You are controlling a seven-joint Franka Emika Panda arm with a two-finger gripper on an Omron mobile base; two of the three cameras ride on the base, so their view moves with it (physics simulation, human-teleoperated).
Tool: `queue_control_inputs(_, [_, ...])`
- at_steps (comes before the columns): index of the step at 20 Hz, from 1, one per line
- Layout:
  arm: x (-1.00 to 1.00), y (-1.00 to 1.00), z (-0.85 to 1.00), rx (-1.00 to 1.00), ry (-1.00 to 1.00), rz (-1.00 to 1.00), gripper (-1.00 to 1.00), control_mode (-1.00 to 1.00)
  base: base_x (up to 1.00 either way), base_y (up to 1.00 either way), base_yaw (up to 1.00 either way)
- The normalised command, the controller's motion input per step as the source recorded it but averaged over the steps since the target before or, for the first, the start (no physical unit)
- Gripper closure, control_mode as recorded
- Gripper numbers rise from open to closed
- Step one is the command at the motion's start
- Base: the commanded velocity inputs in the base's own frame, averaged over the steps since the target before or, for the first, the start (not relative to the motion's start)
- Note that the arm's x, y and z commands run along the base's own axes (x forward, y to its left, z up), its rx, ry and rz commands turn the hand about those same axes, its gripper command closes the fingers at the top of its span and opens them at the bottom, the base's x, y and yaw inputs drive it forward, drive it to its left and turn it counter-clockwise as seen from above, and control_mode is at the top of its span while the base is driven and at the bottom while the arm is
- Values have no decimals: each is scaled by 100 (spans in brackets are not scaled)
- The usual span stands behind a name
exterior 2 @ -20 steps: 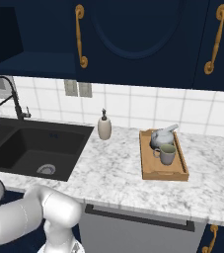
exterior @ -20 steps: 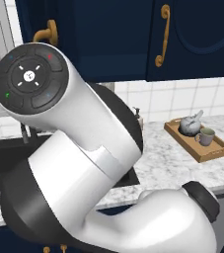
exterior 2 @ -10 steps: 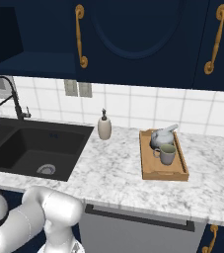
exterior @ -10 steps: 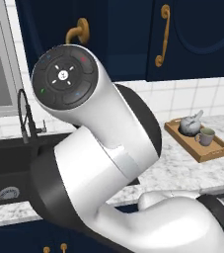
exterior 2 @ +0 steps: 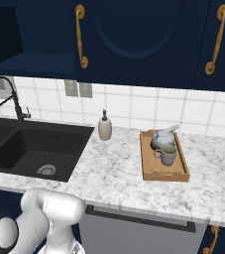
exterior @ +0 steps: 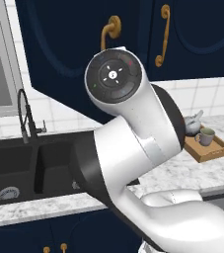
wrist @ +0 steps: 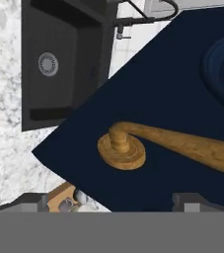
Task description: Pick the kettle from the counter and place it on the tray. Then pick the mug from the cabinet and place it on the tray. Then close the cabinet doors.
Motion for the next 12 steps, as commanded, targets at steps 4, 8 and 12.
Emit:
queue_control_inputs(4, [62, -50, -14, 0, -7, -7, -100, -100, 0, 0, 0])
queue_control_inputs(8, [67, -42, -8, 2, -6, -6, -100, -100, 0, 0, 0])
queue_control_inputs(12, [69, -34, -2, 4, -2, -4, -100, -100, 0, 0, 0])
